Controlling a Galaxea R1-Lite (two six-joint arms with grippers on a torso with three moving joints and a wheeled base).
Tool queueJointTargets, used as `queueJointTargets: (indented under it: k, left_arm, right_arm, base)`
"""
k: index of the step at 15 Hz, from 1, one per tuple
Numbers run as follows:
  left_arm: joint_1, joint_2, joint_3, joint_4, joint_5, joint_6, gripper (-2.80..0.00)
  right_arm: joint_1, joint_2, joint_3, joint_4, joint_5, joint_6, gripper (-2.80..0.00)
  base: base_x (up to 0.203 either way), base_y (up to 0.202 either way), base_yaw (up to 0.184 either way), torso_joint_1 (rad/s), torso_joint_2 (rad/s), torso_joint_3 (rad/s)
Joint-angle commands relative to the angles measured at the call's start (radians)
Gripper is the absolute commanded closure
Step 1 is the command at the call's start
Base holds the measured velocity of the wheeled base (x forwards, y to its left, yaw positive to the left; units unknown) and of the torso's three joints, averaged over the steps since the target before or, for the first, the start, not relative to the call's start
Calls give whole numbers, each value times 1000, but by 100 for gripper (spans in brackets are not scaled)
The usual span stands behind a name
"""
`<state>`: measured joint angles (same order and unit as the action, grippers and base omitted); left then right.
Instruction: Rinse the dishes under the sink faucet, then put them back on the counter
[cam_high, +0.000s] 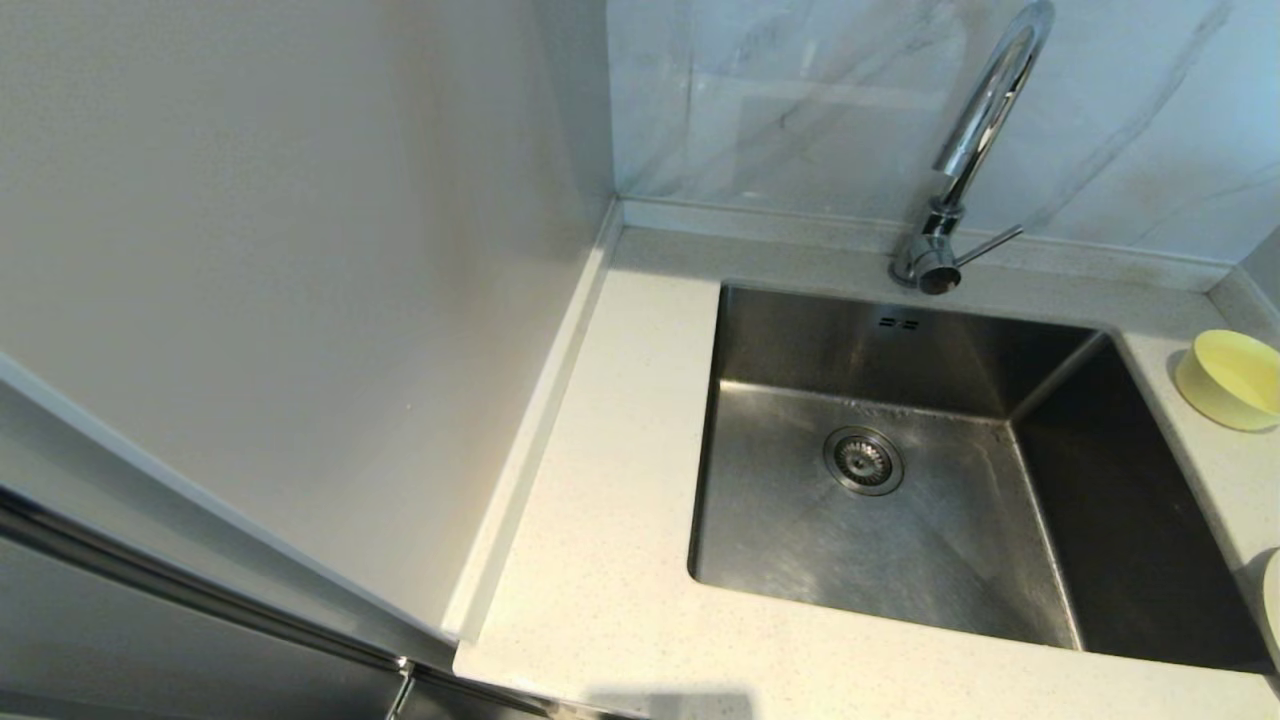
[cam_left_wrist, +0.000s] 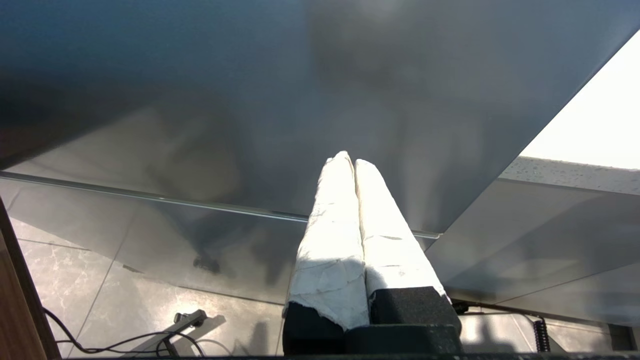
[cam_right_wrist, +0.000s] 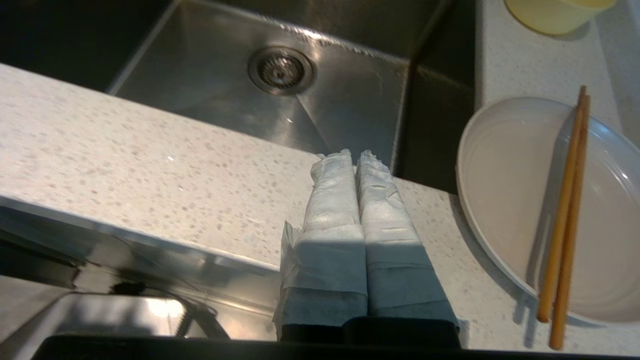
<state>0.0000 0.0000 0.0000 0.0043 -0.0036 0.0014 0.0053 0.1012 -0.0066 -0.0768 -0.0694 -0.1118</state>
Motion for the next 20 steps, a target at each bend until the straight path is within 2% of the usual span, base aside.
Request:
queueJointTargets:
  k: [1, 3, 4, 6, 20]
  left_arm:
    - [0, 0, 0, 0, -1, 0, 0]
    - [0, 0, 0, 0, -1, 0, 0]
    - [0, 0, 0, 0, -1, 0, 0]
    - [0, 0, 0, 0, 0, 0, 0]
    - [0, 0, 0, 0, -1, 0, 0]
  right_arm:
    - [-1, -56, 15, 1, 9, 3, 0]
    - [-1, -97, 16, 18, 31, -1, 0]
    - [-1, -98, 16, 40, 58, 29, 0]
    - [-1, -98, 15, 107, 65, 111, 0]
    - [-1, -98, 14, 103, 59, 112, 0]
  base:
    - [0, 0, 0, 0, 0, 0]
    - [0, 0, 0, 0, 0, 0]
    - [0, 0, 0, 0, 0, 0]
    - [0, 0, 0, 0, 0, 0]
    - [0, 0, 0, 0, 0, 0]
